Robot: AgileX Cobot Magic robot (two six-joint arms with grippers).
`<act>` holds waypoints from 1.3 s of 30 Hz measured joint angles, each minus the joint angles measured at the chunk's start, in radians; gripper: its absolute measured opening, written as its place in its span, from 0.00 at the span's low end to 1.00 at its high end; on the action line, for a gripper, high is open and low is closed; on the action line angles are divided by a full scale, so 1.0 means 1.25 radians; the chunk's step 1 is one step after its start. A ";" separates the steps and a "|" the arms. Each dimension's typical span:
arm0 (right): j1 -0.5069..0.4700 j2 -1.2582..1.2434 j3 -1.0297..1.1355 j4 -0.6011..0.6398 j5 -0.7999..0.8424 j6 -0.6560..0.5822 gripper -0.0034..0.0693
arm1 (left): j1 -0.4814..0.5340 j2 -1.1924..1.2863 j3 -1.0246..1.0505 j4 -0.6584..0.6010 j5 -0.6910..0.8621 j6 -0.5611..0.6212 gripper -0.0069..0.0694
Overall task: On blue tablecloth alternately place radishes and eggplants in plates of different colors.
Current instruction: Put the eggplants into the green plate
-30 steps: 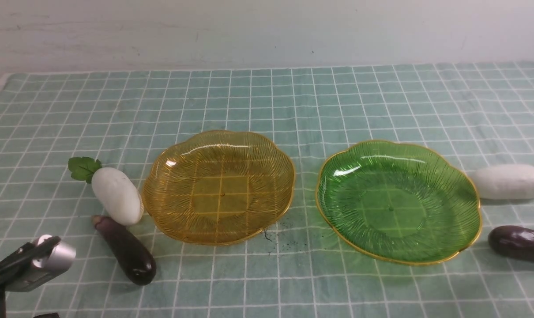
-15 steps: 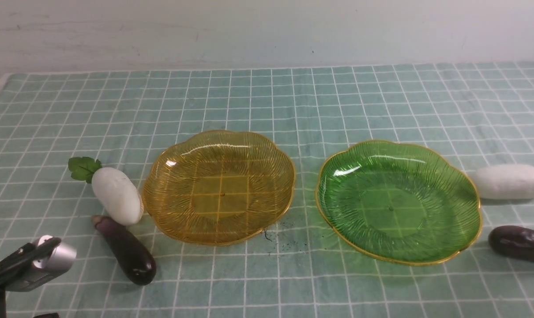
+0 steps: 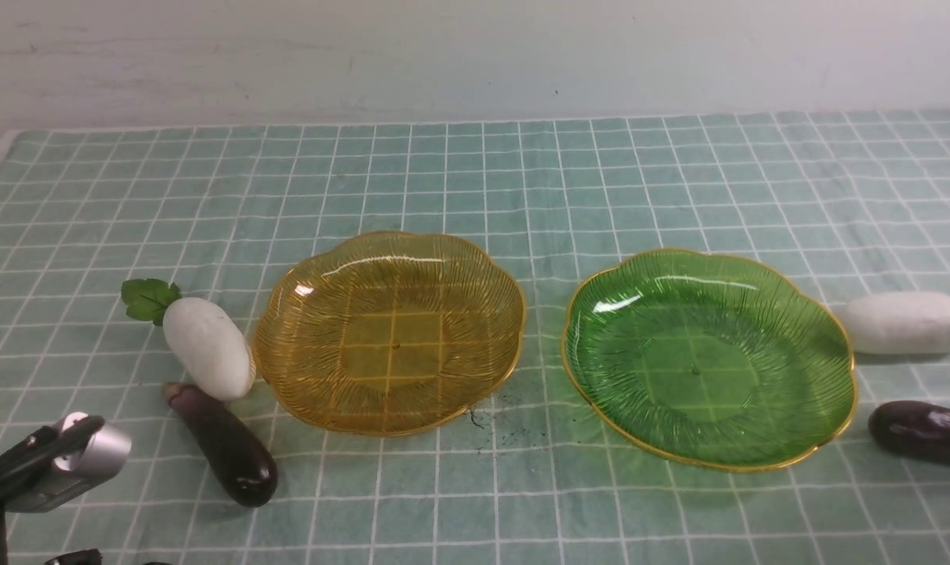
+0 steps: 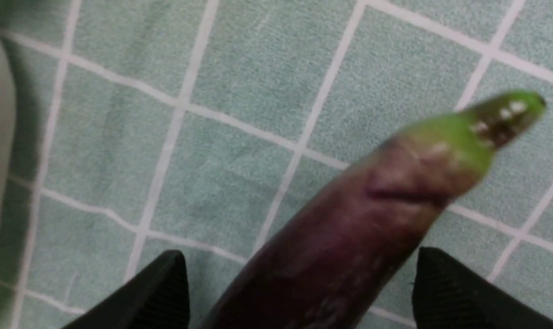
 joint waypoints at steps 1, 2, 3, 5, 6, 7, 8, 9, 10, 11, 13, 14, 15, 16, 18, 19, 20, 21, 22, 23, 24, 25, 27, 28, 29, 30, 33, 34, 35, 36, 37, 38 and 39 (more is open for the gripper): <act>0.000 0.012 0.000 0.000 -0.002 -0.005 0.86 | 0.000 0.000 0.000 0.000 0.000 0.000 0.09; 0.000 0.023 -0.001 0.000 -0.004 -0.014 0.85 | 0.000 0.000 0.000 0.000 0.000 0.000 0.09; 0.000 0.030 -0.002 0.000 -0.006 -0.018 0.85 | 0.000 0.000 0.000 0.000 0.000 0.000 0.09; 0.000 0.040 -0.002 0.000 -0.008 -0.032 0.84 | 0.000 0.000 0.000 0.000 -0.001 0.000 0.09; 0.000 0.042 -0.002 0.000 -0.008 -0.037 0.83 | 0.000 0.000 0.000 0.000 -0.001 0.000 0.09; 0.000 0.045 -0.002 0.000 -0.008 -0.042 0.82 | 0.000 0.000 0.000 0.000 -0.001 0.000 0.09; 0.000 0.045 -0.002 0.000 -0.009 -0.047 0.81 | 0.000 0.000 0.000 0.000 -0.001 0.000 0.09; 0.000 0.046 -0.002 0.000 -0.011 -0.052 0.80 | 0.000 0.000 0.000 0.000 -0.001 0.000 0.09; 0.000 0.047 -0.002 0.000 -0.013 -0.059 0.79 | 0.000 0.000 0.000 0.000 -0.001 0.000 0.09; 0.000 0.047 -0.004 0.000 -0.015 -0.069 0.77 | 0.000 0.000 0.000 0.000 -0.001 0.000 0.09; 0.000 0.047 -0.010 -0.001 -0.015 -0.110 0.72 | 0.000 0.000 0.000 0.000 -0.001 0.000 0.09; 0.000 0.047 -0.015 -0.003 -0.013 -0.137 0.68 | 0.000 0.000 0.000 0.000 -0.001 0.000 0.09; 0.000 0.047 -0.019 -0.005 -0.010 -0.153 0.66 | 0.000 0.000 0.000 0.000 -0.001 0.000 0.09; 0.000 0.047 -0.034 -0.012 0.007 -0.222 0.58 | 0.000 0.000 0.000 0.000 -0.001 0.000 0.09; 0.000 0.046 -0.051 -0.031 0.042 -0.304 0.48 | 0.000 0.000 0.000 0.000 -0.001 0.000 0.09; 0.000 0.043 -0.057 -0.037 0.051 -0.324 0.47 | 0.000 0.000 0.000 0.000 -0.001 0.000 0.09; 0.000 0.036 -0.065 -0.047 0.065 -0.339 0.47 | 0.000 0.000 0.000 0.000 -0.001 0.000 0.09; 0.000 0.024 -0.071 -0.055 0.079 -0.354 0.47 | 0.000 0.000 0.000 0.000 -0.001 0.000 0.09; -0.001 0.007 -0.081 -0.057 0.090 -0.367 0.47 | 0.000 0.000 0.000 0.000 -0.001 0.000 0.09; -0.001 -0.023 -0.095 -0.053 0.095 -0.381 0.47 | 0.000 0.000 0.000 0.000 -0.001 0.000 0.09; 0.001 -0.043 -0.108 -0.045 0.095 -0.398 0.47 | 0.000 0.000 0.000 0.000 -0.001 0.000 0.09; 0.006 -0.074 -0.121 -0.025 0.090 -0.424 0.47 | 0.000 0.000 0.000 0.000 -0.001 0.000 0.09; 0.017 -0.098 -0.138 0.002 0.082 -0.460 0.47 | 0.000 0.000 0.000 0.000 -0.001 0.000 0.09; 0.039 -0.130 -0.155 0.036 0.067 -0.505 0.47 | 0.000 0.000 0.000 0.000 -0.001 0.000 0.09; 0.059 -0.145 -0.163 0.074 0.054 -0.552 0.47 | 0.000 0.000 0.000 0.000 -0.001 0.000 0.09; 0.078 -0.153 -0.168 0.100 0.038 -0.582 0.47 | 0.000 0.000 0.000 0.000 -0.001 0.000 0.09; 0.161 -0.155 -0.171 0.175 -0.011 -0.655 0.47 | 0.000 0.000 0.000 0.000 -0.001 0.000 0.09; 0.190 -0.149 -0.171 0.183 -0.026 -0.665 0.47 | 0.000 0.000 0.000 0.000 -0.001 0.000 0.09; 0.207 -0.141 -0.171 0.187 -0.044 -0.668 0.47 | 0.000 0.000 0.000 0.000 -0.001 0.000 0.09; 0.238 -0.125 -0.171 0.188 -0.069 -0.670 0.47 | 0.000 0.000 0.000 0.000 -0.001 0.000 0.09; 0.257 -0.113 -0.171 0.188 -0.095 -0.670 0.47 | 0.000 0.000 0.000 0.000 -0.001 0.000 0.09; 0.287 -0.094 -0.171 0.185 -0.120 -0.670 0.47 | 0.000 0.000 0.000 0.000 -0.001 0.000 0.09; 0.297 -0.080 -0.171 0.183 -0.144 -0.670 0.47 | 0.000 0.000 0.000 0.000 -0.001 0.000 0.09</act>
